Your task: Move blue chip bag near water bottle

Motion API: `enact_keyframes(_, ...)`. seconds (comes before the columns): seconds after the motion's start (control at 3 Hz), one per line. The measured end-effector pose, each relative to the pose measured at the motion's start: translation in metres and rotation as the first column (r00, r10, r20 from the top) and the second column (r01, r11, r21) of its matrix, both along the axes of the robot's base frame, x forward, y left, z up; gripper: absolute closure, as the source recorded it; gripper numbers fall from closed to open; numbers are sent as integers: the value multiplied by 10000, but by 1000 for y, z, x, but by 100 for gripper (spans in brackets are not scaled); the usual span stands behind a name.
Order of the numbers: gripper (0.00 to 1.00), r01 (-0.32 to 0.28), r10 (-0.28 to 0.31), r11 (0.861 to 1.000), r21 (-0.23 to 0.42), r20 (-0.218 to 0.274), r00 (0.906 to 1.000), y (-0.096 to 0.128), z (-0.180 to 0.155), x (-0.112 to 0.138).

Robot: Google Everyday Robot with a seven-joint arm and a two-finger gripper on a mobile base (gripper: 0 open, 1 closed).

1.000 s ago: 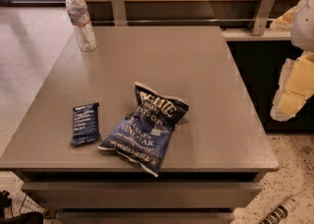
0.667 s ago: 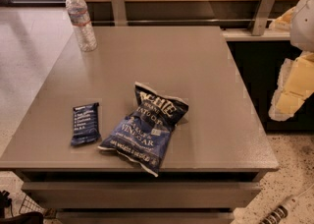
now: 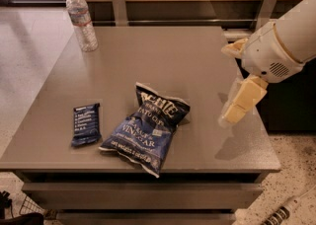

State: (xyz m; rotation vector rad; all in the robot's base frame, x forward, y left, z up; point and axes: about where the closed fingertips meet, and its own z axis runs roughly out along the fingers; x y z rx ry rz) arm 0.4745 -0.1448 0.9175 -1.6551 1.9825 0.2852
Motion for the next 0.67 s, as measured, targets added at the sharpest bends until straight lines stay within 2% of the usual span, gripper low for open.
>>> enact_keyframes(0.33,0,-327,308,9943,1011,197,9993,52,-20,3)
enact_keyframes(0.67,0,120,-151,9918,1270,233,9996,93,-42,-10)
